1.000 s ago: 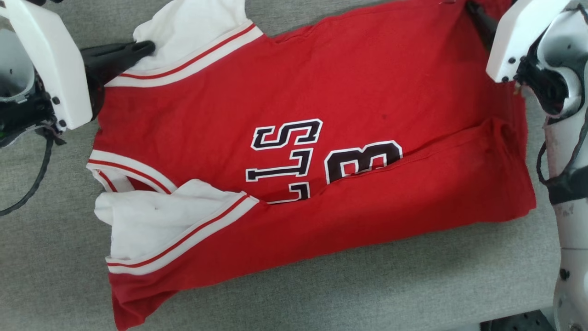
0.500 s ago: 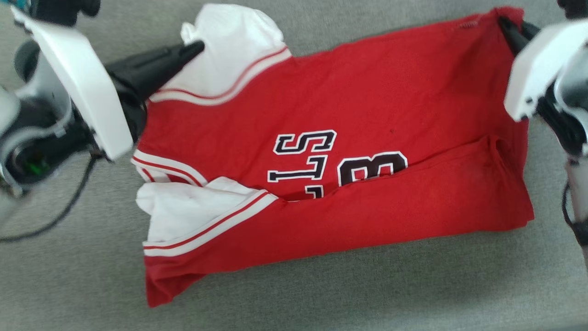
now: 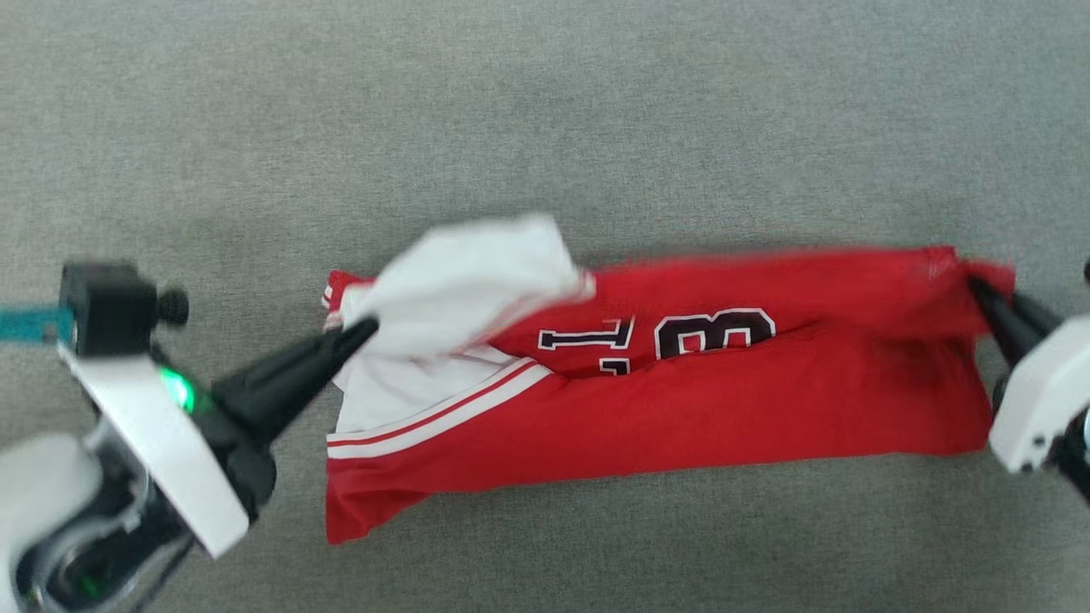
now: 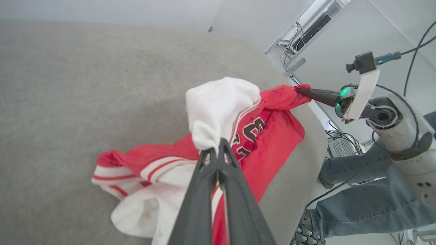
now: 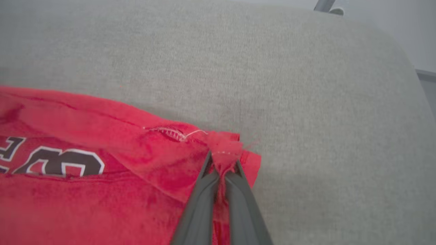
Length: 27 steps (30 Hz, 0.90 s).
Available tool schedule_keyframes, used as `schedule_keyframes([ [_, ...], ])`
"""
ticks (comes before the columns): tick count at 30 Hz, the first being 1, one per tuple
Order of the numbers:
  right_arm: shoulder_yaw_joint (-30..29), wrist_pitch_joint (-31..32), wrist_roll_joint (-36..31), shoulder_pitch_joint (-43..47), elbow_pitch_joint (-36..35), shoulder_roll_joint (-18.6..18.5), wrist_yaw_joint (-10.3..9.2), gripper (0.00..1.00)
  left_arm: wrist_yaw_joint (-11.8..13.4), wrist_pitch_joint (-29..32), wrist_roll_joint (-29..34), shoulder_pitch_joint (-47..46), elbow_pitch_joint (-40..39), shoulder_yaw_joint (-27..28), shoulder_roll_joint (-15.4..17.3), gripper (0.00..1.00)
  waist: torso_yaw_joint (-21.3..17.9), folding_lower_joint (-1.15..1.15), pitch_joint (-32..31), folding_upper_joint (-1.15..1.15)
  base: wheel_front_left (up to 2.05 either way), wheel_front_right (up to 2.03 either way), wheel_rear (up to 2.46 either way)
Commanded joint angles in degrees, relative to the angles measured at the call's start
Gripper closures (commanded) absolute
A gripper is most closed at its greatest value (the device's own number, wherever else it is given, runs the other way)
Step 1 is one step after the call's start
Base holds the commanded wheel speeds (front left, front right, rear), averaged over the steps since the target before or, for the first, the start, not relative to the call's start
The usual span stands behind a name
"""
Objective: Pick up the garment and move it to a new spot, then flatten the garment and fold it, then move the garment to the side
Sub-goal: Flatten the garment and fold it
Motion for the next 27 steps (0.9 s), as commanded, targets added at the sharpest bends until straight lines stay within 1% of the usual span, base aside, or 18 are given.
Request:
schedule_keyframes([
  [1, -0.3, -0.2, 0.4, 1.3, -0.7, 0.6, -0.02, 1.00, 0.1, -1.0, 0.1, 1.3, -0.3, -0.2, 0.2, 1.00, 0.1, 0.00, 0.0, 0.00, 0.00, 0.00, 0.00],
  [2, -1.6, -0.4, 0.5, 4.3, -1.9, 1.6, -0.02, 1.00, 0.1, -2.6, 0.4, 4.4, -0.5, -0.7, 0.4, 1.00, 0.2, 0.00, 0.1, 0.00, 0.00, 0.00, 0.00],
  [5, -2.8, -1.0, -0.1, 7.2, -2.2, 2.5, -0.02, 1.00, 0.1, -3.8, 1.3, 8.2, 0.7, -1.3, -0.1, 1.00, 0.3, 0.00, 0.2, 0.00, 0.00, 0.00, 0.00],
  [9, -3.0, -2.4, -0.7, 8.0, -0.2, 3.6, -0.02, 1.00, 0.1, -4.5, 2.7, 11.4, 4.7, -1.6, -2.7, 1.00, 0.5, 0.00, 0.2, 0.00, 0.00, 0.00, 0.00],
  [12, -2.6, -3.5, -1.0, 6.9, 2.2, 4.2, -0.02, 1.00, 0.1, -4.7, 3.2, 12.3, 8.4, -1.8, -5.6, 1.00, 0.6, 0.00, 0.1, 0.00, 0.00, 0.00, 0.00],
  [13, -2.4, -3.9, -1.0, 6.5, 2.8, 4.2, -0.02, 0.90, 0.1, -4.8, 3.5, 12.4, 9.6, -1.8, -6.2, 1.00, 0.6, 0.00, 0.1, 0.00, 0.00, 0.00, 0.00],
  [14, -2.4, -4.2, -1.0, 6.3, 3.2, 4.3, -0.02, 0.66, 0.1, -4.8, 3.7, 12.5, 10.6, -1.8, -6.9, 1.00, 0.6, 0.00, 0.0, 0.00, 0.00, 0.00, 0.00],
  [15, -2.3, -4.5, -1.1, 6.3, 3.6, 4.4, -0.02, 0.16, 0.1, -4.9, 3.9, 12.5, 11.5, -1.8, -7.5, 1.00, 0.6, 0.00, -0.2, 0.00, 0.00, 0.00, 0.00],
  [16, -2.4, -4.6, -0.9, 6.2, 3.9, 4.5, -0.02, 0.00, 0.1, -5.0, 4.4, 12.5, 12.4, -1.6, -7.9, 0.90, 0.6, 0.00, -0.3, 0.00, 0.00, 0.00, 0.00],
  [17, -2.8, -4.6, -0.3, 6.2, 4.0, 4.6, -0.02, 0.00, 0.1, -5.0, 4.7, 12.5, 13.1, -1.3, -8.3, 0.67, 0.7, 0.00, -0.5, 0.00, 0.00, 0.00, 0.00],
  [19, -4.4, -4.8, 1.0, 6.4, 3.9, 4.8, -0.02, 0.00, 0.1, -5.0, 4.6, 13.1, 13.2, 0.7, -9.8, 0.43, 1.1, 0.00, -0.8, 0.00, 0.00, 0.00, 0.00],
  [20, -5.4, -4.8, 1.3, 6.7, 3.8, 4.7, -0.02, 0.00, 0.1, -5.0, 5.1, 13.6, 13.4, 2.2, -10.1, 0.13, 1.4, 0.00, -1.0, 0.00, 0.00, 0.00, 0.00],
  [21, -6.2, -4.6, 1.4, 7.2, 3.7, 4.5, -0.02, 0.00, 0.1, -5.0, 5.9, 14.5, 13.7, 3.5, -10.4, 0.00, 1.7, 0.00, -1.2, 0.00, 0.00, 0.00, 0.00],
  [23, -8.2, -4.0, 1.2, 7.9, 3.9, 4.3, -0.02, 0.00, 0.1, -5.0, 6.8, 16.6, 14.2, 6.6, -11.9, 0.00, 2.5, 0.00, -1.6, 0.00, 0.00, 0.00, 0.00],
  [26, -10.2, -2.4, 2.1, 8.5, 5.3, 5.3, -0.01, 0.00, 0.1, -5.0, 7.2, 20.7, 15.6, 11.9, -15.1, 0.00, 4.2, 0.00, -2.4, 0.00, 0.00, 0.00, 0.00],
  [27, -10.2, -2.4, 2.1, 8.5, 5.3, 5.3, -0.01, 0.00, 0.1, -5.0, 7.2, 20.7, 15.6, 11.9, -15.1, 0.00, 4.2, 0.00, -2.4, 0.00, 0.00, 0.00, 0.00],
])
